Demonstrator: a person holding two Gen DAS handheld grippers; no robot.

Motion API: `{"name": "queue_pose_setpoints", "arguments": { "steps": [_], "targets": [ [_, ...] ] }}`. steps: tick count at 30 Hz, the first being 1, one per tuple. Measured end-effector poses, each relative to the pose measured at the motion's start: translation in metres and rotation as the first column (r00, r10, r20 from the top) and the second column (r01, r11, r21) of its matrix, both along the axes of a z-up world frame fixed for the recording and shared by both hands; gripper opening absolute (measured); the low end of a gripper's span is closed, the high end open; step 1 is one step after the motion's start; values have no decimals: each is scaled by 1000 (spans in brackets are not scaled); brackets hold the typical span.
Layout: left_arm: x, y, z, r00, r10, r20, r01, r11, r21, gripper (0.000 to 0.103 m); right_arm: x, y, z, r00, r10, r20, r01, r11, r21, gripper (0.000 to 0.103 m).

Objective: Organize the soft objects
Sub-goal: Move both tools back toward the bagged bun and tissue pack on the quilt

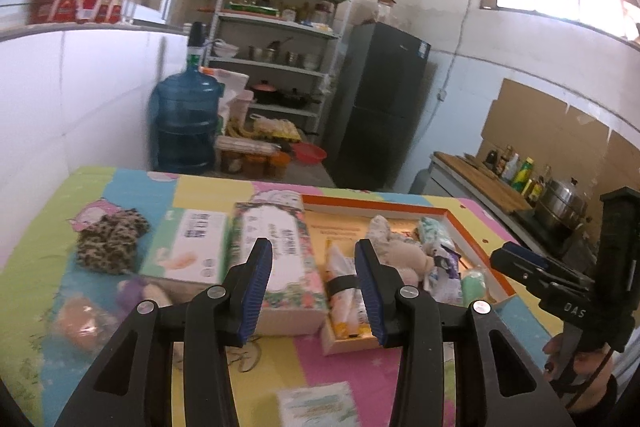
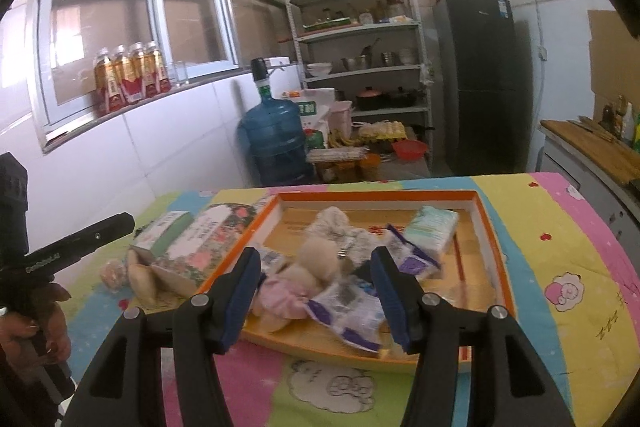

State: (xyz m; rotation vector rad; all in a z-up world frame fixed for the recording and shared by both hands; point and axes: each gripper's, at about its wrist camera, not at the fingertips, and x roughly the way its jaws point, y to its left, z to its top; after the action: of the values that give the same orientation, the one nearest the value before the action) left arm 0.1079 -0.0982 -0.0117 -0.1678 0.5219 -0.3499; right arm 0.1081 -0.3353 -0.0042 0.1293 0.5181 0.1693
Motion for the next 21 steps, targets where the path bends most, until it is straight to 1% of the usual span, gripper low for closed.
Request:
{"name": "queue_pose_setpoints", "arguments": {
  "steps": [10,15,21],
  "targets": [
    [-22,59,3,994,101,36,-100,995,-31,44,-7,40,14,998,54,13,-54,998,-13,57],
    [-29,90,-3,990,140,25,-139,989,-60,44,-11,63,14,997,81,7,-81,996,-25,57],
    [-37,114,-8,986,163,21,-162,985,-65,44,-13,88,11,994,105,-7,-105,994,-24,57]
  ]
}}
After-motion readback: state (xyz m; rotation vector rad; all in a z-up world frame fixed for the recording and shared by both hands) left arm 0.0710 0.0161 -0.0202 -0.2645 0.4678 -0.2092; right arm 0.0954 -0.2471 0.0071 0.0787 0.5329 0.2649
